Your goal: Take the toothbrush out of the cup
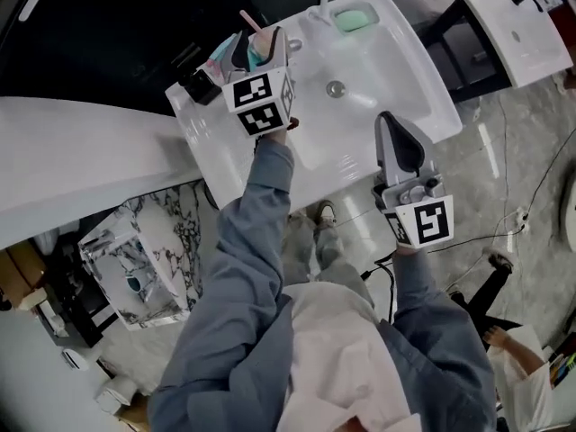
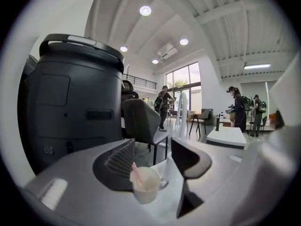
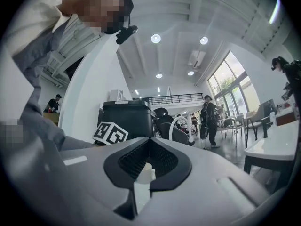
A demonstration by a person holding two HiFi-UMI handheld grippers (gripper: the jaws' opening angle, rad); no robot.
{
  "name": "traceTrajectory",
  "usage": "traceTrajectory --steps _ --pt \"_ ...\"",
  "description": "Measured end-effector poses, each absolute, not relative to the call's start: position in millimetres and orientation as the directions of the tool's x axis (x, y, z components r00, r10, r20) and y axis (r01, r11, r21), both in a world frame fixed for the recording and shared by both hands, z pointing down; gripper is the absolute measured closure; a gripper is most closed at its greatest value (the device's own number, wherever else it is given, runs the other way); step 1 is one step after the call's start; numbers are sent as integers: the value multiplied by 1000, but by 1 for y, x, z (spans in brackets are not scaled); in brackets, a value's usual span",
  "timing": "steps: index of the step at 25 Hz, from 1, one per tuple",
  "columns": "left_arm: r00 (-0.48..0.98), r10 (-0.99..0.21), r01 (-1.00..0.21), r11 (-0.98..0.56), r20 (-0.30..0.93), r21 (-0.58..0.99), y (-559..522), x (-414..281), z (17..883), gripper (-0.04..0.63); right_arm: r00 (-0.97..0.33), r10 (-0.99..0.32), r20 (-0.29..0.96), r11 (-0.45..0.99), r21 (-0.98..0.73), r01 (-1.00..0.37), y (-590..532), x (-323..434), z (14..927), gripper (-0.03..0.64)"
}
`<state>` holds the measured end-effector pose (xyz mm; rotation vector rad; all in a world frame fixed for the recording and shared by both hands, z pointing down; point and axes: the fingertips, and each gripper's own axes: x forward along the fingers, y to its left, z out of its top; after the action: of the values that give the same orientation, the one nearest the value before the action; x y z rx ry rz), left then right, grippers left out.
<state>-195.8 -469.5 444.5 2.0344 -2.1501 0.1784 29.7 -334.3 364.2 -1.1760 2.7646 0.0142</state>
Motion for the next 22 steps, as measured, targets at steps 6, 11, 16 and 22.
traceTrajectory --steps 6,11,16,22 --pt "-74 -973 -997 77 217 5 -496 -203 486 328 -712 -690 -131 716 25 -698 -434 -34 389 609" --pt "-128 -963 -991 135 235 14 -516 -223 514 336 -745 -659 -107 744 58 -666 -481 -83 415 609" --pt "-184 -944 -978 203 275 44 -524 -231 524 345 -750 -655 -93 748 58 -661 -491 -96 425 609" --pt "-191 -904 -960 253 384 119 -535 -225 524 348 -762 -645 -55 760 63 -647 -470 -92 438 609"
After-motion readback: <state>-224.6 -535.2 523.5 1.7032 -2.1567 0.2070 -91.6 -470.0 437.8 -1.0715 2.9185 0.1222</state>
